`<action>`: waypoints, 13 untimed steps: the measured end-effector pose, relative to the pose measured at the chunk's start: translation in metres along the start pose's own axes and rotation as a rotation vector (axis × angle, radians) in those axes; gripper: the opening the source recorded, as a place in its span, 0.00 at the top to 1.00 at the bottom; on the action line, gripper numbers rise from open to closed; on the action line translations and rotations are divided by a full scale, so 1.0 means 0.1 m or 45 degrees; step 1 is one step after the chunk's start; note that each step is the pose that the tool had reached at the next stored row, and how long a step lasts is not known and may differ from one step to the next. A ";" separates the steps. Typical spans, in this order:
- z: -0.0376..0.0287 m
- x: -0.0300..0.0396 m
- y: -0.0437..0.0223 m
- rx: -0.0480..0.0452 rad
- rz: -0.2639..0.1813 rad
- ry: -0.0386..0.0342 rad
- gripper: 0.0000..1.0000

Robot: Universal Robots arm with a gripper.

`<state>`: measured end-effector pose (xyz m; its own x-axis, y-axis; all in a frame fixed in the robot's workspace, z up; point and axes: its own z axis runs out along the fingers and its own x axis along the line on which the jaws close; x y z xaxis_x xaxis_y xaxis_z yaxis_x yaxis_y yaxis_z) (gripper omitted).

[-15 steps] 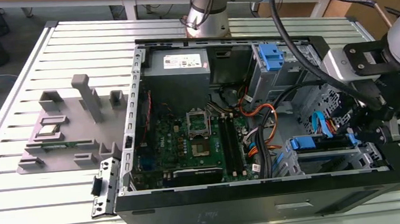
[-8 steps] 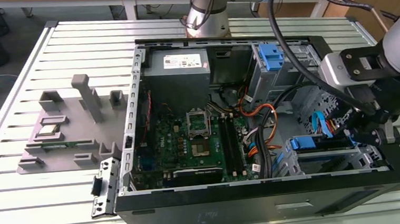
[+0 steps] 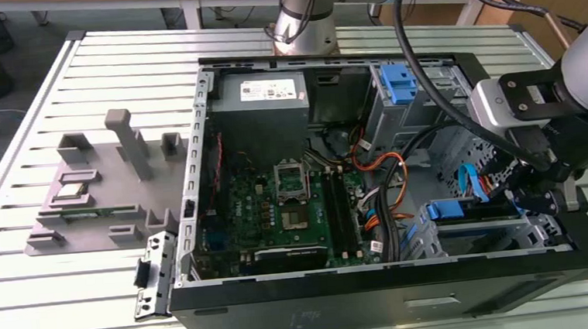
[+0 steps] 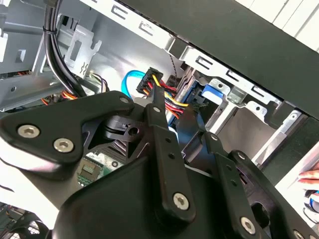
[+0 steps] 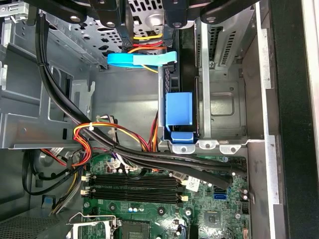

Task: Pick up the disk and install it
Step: 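Insert the second disk wire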

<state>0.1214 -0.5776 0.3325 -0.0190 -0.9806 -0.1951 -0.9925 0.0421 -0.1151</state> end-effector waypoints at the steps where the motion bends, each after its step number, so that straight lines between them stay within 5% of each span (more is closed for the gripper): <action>1: 0.001 0.000 0.000 0.000 0.000 -0.0002 0.63; 13: -0.034 -0.007 -0.006 -0.002 0.000 -0.0009 0.63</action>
<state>0.1216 -0.5776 0.3360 -0.0193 -0.9805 -0.1958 -0.9926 0.0422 -0.1137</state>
